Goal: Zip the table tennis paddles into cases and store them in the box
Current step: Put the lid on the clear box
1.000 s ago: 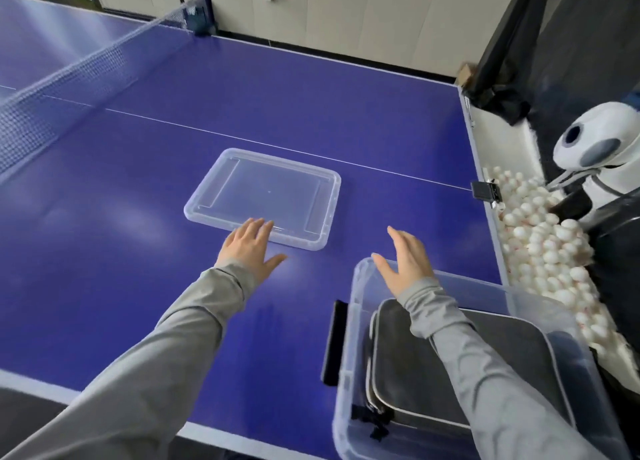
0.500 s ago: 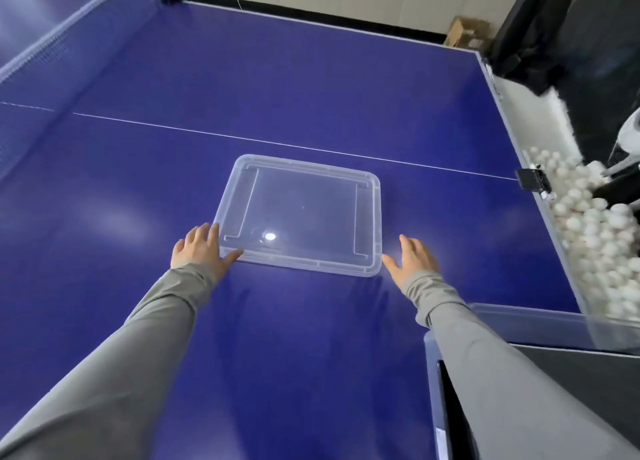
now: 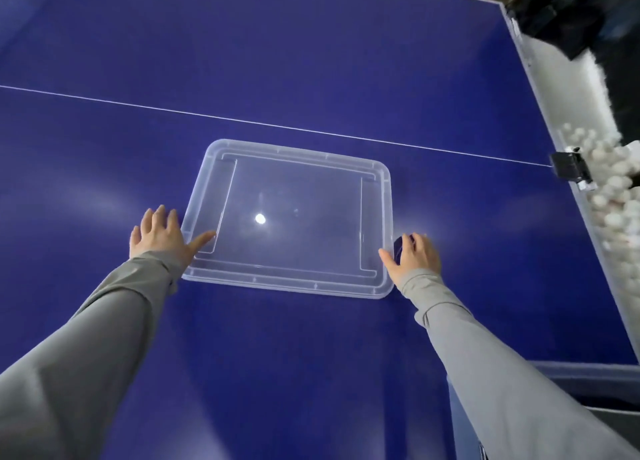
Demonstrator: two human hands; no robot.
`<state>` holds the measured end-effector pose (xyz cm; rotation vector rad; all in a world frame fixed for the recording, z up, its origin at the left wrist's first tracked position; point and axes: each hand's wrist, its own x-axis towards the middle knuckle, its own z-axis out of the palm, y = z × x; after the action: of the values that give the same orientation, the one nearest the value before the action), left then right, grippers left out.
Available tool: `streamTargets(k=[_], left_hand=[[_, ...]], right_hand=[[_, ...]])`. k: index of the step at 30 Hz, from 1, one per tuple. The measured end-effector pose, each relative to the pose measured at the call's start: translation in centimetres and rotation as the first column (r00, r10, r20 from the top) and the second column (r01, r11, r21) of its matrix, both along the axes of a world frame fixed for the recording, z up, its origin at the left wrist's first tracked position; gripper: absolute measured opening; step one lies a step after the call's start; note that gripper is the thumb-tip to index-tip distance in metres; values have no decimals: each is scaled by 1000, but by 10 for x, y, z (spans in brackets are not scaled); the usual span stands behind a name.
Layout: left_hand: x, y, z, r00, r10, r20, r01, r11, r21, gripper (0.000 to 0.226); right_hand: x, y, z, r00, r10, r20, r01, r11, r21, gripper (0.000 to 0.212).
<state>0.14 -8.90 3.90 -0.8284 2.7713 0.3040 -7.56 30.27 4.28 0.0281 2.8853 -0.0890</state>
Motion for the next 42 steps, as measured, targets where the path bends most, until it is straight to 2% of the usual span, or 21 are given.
streamTargets(k=[3, 7, 10, 16, 21, 25, 34, 42], left_hand=[[-5, 5, -7, 1000, -12, -16, 12, 999, 48, 87], [-10, 15, -12, 995, 54, -83, -46, 995, 93, 90], [-8, 18, -13, 988, 98, -117, -81, 987, 140, 90], [-3, 26, -3, 975, 166, -148, -130, 965, 228, 87], [1, 37, 20, 957, 233, -174, -163, 926, 341, 89], [6, 42, 43, 935, 263, -239, -120, 867, 483, 92], [26, 78, 104, 883, 282, -374, -60, 860, 507, 91], [66, 168, 152, 865, 253, -434, 3, 861, 508, 97]], right_hand=[[1, -4, -6, 1000, -12, 20, 13, 999, -30, 62], [3, -11, -11, 1000, -19, 15, 20, 994, -110, 66], [1, -16, -12, 997, -75, -3, 73, 973, -217, 68], [-1, -10, -1, 984, -173, -41, 143, 907, -395, 66], [3, -6, 22, 971, -237, 14, 203, 798, -567, 67], [13, 2, 44, 965, -262, -10, 201, 763, -615, 68], [37, 46, 112, 938, -303, -166, 114, 725, -679, 68], [74, 138, 158, 912, -345, -221, 92, 697, -711, 66]])
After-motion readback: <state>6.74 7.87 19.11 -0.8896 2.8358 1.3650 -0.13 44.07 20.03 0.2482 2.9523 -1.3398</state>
